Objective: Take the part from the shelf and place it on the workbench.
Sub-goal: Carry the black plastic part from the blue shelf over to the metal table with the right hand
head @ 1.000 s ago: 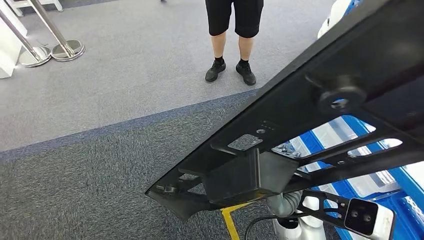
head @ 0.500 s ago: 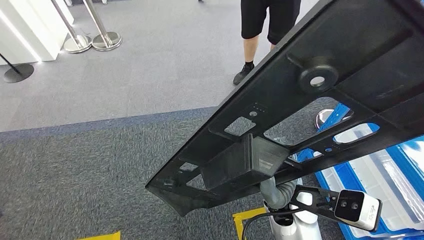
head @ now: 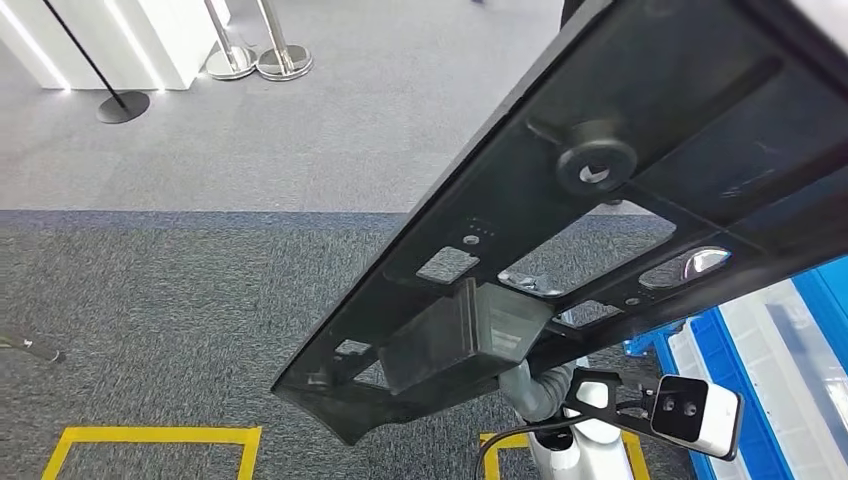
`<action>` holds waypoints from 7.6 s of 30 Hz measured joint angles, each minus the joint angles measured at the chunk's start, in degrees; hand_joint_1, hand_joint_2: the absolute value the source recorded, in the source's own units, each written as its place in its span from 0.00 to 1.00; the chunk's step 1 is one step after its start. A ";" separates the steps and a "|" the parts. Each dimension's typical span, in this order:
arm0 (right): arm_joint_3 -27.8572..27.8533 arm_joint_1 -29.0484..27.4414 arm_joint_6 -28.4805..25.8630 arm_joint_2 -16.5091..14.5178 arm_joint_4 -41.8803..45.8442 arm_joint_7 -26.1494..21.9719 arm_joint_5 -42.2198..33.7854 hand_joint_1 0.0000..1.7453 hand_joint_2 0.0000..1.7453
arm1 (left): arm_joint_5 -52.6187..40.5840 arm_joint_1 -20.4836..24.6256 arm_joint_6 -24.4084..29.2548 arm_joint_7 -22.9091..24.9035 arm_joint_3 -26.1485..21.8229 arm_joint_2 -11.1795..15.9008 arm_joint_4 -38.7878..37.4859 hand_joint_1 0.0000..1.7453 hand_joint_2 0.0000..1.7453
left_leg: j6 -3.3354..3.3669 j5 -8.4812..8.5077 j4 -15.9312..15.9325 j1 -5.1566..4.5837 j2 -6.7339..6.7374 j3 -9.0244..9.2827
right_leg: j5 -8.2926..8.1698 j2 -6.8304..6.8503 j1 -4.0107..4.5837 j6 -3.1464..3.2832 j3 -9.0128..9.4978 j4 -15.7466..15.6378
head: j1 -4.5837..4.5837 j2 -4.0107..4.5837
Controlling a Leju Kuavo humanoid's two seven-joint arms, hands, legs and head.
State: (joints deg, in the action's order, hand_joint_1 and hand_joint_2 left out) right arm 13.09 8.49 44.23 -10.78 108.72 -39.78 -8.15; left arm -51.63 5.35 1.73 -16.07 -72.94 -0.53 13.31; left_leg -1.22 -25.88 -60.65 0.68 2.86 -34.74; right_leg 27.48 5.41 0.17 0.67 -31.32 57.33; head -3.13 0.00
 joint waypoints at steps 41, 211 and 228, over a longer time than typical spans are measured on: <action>-0.31 0.95 -1.11 5.28 1.32 -0.06 -3.82 1.00 1.00 | -2.42 0.61 -0.52 1.10 0.26 -0.13 -0.02 0.00 1.00 | 3.09 1.32 3.61 -0.16 -4.86 1.34 | 7.78 -5.23 -0.64 -2.30 -8.07 16.71 | 0.01 0.00; -9.52 -1.64 6.08 1.40 1.72 0.00 -5.15 1.00 1.00 | -0.39 0.60 -4.64 -0.75 0.02 -0.42 -0.15 0.00 1.00 | -0.52 -5.26 -11.58 0.00 -3.17 -5.57 | -0.02 -5.47 -0.64 0.66 0.19 -0.25 | 0.03 0.00; -8.93 -1.39 4.40 1.38 1.62 -0.02 -5.07 1.00 1.00 | -0.65 0.61 -4.79 -1.09 0.02 -0.33 -0.15 0.00 1.00 | 2.67 -1.38 3.63 -0.10 -3.37 3.93 | 0.26 -5.42 -0.90 -2.18 -5.96 8.30 | 0.05 0.00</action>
State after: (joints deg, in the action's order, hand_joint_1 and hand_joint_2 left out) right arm 4.16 7.09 48.63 -9.40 110.34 -39.80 -13.22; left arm -52.28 5.95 -3.06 -17.16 -72.91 -0.86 13.16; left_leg 1.45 -27.26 -57.01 0.57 -0.51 -30.81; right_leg 27.73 -0.01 -0.73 -1.51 -37.29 65.63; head -3.08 0.00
